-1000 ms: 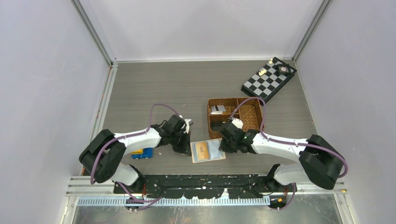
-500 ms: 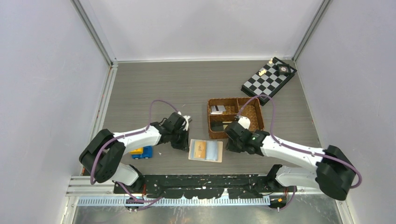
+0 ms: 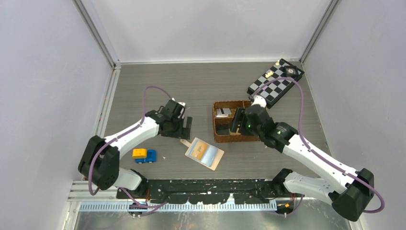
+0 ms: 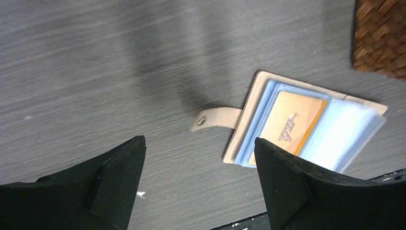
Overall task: Put the credit cards into the card holder
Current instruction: Insert the credit card into the card holder, then pick up the credit card from the storage box.
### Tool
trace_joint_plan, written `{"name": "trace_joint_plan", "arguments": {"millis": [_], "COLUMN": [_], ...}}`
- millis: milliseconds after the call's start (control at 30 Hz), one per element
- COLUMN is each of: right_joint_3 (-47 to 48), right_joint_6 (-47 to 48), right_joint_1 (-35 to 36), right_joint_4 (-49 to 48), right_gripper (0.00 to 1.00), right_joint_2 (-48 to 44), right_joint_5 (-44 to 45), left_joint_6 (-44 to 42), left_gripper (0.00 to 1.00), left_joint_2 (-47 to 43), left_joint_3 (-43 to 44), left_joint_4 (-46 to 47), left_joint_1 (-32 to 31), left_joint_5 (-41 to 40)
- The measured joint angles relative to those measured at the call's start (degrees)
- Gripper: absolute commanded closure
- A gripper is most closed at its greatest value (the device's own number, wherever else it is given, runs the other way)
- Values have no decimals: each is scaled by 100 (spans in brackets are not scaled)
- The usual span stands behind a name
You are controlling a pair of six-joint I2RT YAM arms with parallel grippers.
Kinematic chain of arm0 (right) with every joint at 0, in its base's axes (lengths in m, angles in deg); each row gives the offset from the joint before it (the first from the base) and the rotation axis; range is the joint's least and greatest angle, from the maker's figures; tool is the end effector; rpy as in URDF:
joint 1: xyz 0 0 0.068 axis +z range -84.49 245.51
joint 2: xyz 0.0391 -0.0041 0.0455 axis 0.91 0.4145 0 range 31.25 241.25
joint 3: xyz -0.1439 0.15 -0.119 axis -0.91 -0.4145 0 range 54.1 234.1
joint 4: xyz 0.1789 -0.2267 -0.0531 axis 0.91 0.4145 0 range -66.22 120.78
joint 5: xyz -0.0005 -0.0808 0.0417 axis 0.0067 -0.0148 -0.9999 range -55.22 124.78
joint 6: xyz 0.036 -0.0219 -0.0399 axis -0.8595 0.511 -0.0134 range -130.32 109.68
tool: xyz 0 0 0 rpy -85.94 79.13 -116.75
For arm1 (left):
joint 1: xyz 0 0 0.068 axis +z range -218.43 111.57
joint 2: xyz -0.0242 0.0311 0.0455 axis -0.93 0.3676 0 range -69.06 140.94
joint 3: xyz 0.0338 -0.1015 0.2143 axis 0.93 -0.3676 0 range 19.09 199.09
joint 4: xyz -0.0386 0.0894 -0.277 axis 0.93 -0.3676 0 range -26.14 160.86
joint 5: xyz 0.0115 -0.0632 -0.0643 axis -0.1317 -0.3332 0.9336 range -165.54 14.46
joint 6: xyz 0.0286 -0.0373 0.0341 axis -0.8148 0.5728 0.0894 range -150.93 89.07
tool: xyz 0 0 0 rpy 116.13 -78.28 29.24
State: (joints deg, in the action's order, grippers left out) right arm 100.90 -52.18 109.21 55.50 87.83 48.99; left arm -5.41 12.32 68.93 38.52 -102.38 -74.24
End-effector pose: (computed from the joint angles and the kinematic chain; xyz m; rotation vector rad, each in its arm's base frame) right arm 0.1983 0.1753 0.2410 0.0930 2.3167 0.4964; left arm 0.2531 -0.1715 0.1417 0.2081 2.7285 -0.3419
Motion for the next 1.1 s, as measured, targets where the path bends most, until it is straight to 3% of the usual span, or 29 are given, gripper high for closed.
{"name": "trace_joint_plan", "arguments": {"millis": [333, 500, 833, 1100], "right_joint_3": [636, 636, 881, 1700], "right_joint_6": [1298, 1714, 2900, 3390], "right_joint_1": [-1497, -2052, -2166, -2166], "right_joint_4": [-476, -916, -1403, -1534], "right_gripper": [27, 27, 27, 27], "right_joint_2": [1178, 1694, 2282, 3447], "right_joint_5": [-1045, -1751, -2977, -4236], "left_joint_6": [-750, -1086, -1414, -1425], "left_gripper": [7, 7, 8, 9], "left_joint_2": [-828, -1045, -1045, -804], "left_joint_3": [1331, 1248, 922, 922], "left_joint_4": [-1097, -1099, -1106, -1110], "left_joint_1": [1067, 1235, 1272, 1333], "left_joint_5": [291, 258, -177, -168]}}
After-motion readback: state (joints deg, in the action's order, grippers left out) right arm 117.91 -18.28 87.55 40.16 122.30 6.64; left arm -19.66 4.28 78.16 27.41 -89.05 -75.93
